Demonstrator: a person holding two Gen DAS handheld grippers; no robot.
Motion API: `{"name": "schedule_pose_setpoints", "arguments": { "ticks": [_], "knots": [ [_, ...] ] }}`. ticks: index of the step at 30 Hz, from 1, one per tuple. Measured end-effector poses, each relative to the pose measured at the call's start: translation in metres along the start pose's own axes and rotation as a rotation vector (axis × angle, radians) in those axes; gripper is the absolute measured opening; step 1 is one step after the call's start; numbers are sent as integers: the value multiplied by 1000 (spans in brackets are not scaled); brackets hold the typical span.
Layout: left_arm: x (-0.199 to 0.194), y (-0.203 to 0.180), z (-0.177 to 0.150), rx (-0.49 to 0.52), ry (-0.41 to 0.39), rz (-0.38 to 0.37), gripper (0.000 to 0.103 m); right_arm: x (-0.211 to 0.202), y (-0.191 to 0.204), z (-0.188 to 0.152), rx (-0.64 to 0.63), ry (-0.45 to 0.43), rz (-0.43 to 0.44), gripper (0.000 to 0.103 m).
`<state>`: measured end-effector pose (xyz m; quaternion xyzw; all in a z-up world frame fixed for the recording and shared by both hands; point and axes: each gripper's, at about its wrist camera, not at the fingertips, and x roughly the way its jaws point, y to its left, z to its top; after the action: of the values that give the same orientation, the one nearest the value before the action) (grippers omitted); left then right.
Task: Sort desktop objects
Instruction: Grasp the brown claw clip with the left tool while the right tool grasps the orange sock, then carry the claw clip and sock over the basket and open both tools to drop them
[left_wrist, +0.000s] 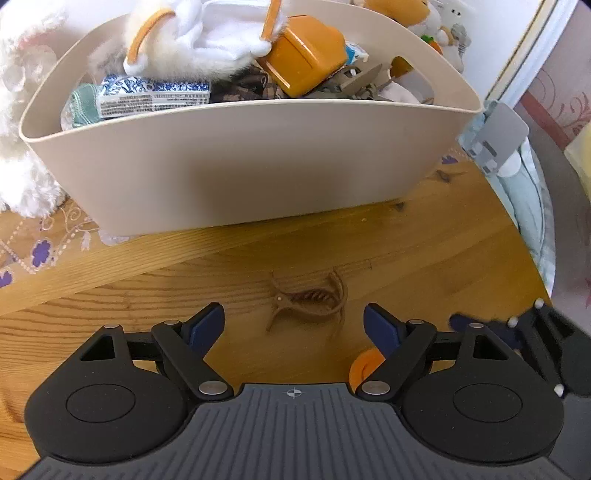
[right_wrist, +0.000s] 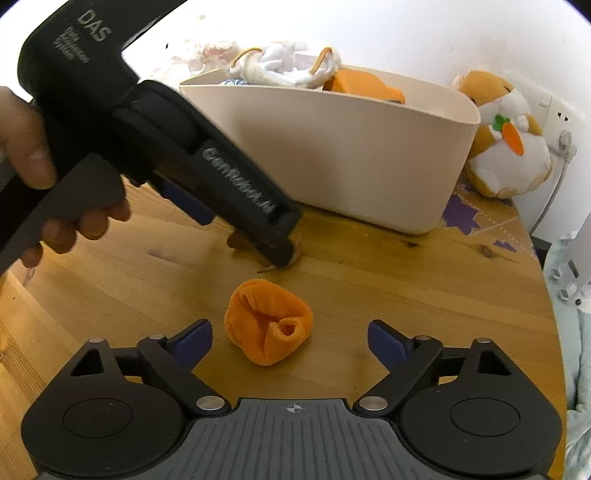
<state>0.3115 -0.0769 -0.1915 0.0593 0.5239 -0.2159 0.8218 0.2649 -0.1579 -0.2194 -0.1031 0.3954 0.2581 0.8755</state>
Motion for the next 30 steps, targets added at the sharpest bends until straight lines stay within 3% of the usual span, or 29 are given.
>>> {"name": "schedule_pose_setpoints", "arguments": {
  "ticks": [5,7,10,14,17,30],
  "knots": [
    [6,1,2,-32,-19,-13,80,4,3,2,-20,10,18,82],
    [7,2,2,-39,-18,-22,60,6,3,5,-31,14,28,75],
    [10,4,2,-46,-13,-39,50,8,2,7,-33,31,34,57],
    [9,2,1,-13,-17,-41,49,8,1,6,-36,38,39,33],
    [8,1,-1,-1,-15,-42,49,6,-2,5,-39,40,41,22],
    [-21,15,-16,33,-30,-65,49,-22,-17,8,-9,-12,22,18]
  ]
}}
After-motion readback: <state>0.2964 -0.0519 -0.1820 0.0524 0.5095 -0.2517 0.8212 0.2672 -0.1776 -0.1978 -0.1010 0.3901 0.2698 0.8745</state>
